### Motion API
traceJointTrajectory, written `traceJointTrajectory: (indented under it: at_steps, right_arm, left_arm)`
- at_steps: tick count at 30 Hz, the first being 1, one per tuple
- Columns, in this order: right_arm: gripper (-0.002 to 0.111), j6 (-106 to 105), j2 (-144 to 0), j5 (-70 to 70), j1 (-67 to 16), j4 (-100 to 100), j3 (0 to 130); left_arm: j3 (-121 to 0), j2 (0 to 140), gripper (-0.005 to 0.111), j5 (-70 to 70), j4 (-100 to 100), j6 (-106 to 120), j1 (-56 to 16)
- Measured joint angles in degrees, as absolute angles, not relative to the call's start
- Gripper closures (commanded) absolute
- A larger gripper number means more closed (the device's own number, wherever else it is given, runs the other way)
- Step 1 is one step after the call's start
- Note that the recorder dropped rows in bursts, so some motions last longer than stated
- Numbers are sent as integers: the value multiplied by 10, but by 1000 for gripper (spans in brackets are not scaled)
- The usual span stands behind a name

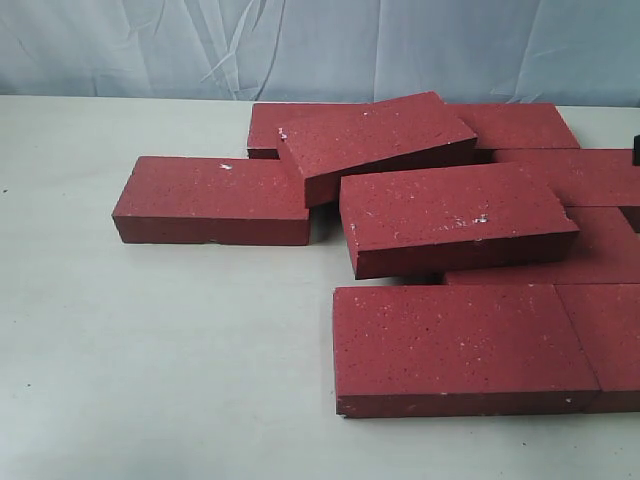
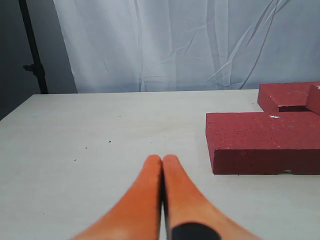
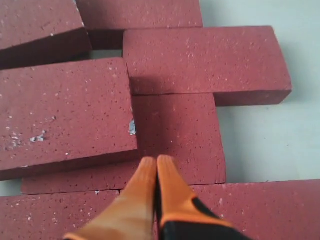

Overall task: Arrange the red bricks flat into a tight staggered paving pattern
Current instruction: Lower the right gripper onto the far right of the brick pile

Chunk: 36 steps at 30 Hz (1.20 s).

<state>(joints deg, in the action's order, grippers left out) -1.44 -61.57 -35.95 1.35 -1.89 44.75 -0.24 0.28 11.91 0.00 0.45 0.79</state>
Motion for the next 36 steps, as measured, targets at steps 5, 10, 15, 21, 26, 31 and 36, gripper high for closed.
traceJointTrajectory:
  at_steps: [5, 10, 15, 21, 26, 31, 36]
  right_arm:
    - [109, -14, -700, -351, 14, -19, 471]
    - [109, -14, -763, -348, 14, -20, 508]
    - [109, -14, -822, -350, 14, -20, 555]
    - [109, -14, -927, -368, 14, -20, 606]
    - [109, -14, -990, -319, 14, -20, 606]
    - [109, -14, -1020, -297, 14, -49, 623]
    - [109, -14, -1032, -290, 14, -55, 628]
  left_arm:
    - [-2, 3, 107, 119, 0, 4, 8]
    - [-2, 3, 107, 119, 0, 4, 8]
    - [-2, 3, 107, 119, 0, 4, 8]
    - [-2, 3, 107, 119, 0, 4, 8]
    - [-2, 3, 107, 119, 0, 4, 8]
    - [-2, 3, 107, 119, 0, 4, 8]
    - [-2, 3, 107, 119, 0, 4, 8]
